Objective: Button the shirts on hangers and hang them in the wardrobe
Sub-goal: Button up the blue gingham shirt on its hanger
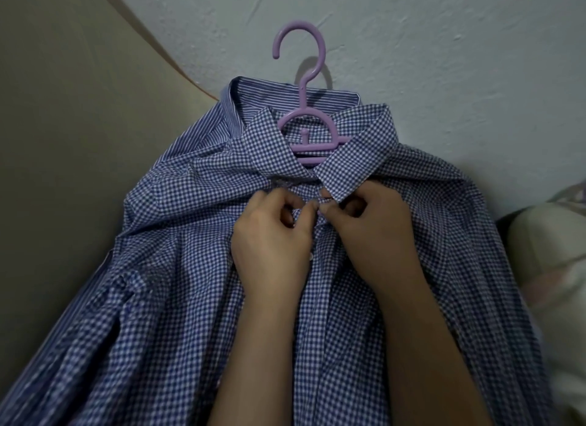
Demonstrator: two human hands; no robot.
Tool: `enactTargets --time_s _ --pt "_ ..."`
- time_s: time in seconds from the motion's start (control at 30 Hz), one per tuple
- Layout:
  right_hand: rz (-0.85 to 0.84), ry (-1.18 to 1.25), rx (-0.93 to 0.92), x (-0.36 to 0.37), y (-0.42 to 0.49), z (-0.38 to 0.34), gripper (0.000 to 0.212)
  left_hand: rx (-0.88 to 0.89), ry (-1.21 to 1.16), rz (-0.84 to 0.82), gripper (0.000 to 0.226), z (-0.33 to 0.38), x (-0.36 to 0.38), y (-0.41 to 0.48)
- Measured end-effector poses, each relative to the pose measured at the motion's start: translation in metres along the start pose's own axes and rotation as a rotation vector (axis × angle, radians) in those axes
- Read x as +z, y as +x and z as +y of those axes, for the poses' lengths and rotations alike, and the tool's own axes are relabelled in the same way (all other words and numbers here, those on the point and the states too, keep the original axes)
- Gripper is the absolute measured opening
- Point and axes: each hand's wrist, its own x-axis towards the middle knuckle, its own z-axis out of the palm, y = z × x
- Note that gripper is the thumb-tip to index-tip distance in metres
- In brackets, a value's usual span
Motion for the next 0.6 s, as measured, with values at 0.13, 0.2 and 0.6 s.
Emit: enactTargets --time_s 0.13,0.2,0.6 --pt "0.037 0.107 0.027 -0.003 0.000 0.000 0.016 0.032 -0.009 0.070 0.018 -0.002 0.000 0.000" --pt "0.045 0.158 0.014 -0.005 0.000 0.000 0.016 0.066 -0.094 0.089 0.017 0.000 -0.003 0.001" --pt "-0.221 0.565 0.044 -0.007 -0.004 -0.004 0.010 0.128 -0.193 -0.128 0.006 -0.001 -0.024 -0.012"
